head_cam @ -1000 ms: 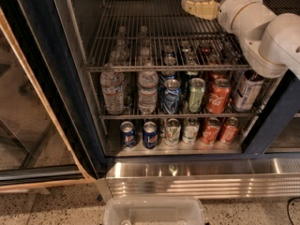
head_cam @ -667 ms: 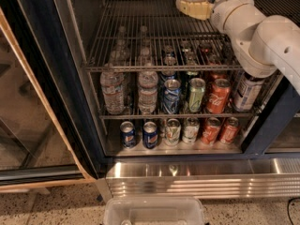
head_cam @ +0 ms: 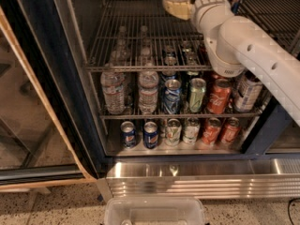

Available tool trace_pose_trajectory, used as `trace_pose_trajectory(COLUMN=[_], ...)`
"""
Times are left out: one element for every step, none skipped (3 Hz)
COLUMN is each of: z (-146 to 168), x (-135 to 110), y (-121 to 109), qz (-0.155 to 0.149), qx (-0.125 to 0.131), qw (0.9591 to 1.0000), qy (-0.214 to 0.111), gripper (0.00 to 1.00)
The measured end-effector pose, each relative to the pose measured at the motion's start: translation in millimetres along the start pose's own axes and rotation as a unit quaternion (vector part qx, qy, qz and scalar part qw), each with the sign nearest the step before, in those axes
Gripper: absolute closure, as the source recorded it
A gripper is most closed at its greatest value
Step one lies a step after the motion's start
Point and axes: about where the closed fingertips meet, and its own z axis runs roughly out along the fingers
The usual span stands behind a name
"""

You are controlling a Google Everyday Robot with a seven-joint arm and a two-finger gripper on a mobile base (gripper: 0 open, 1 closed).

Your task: Pick redbull can from top shelf of fridge

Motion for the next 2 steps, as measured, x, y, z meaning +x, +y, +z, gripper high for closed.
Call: trace_pose_trajectory(z=[4,1], x=[1,7], y=[-7,-29], qz=[-0.019,-0.012], qx=[0.063,0.107], qw=[0.9972,0.9931], qy=[0.034,0.048], gripper=[0.0,0.0])
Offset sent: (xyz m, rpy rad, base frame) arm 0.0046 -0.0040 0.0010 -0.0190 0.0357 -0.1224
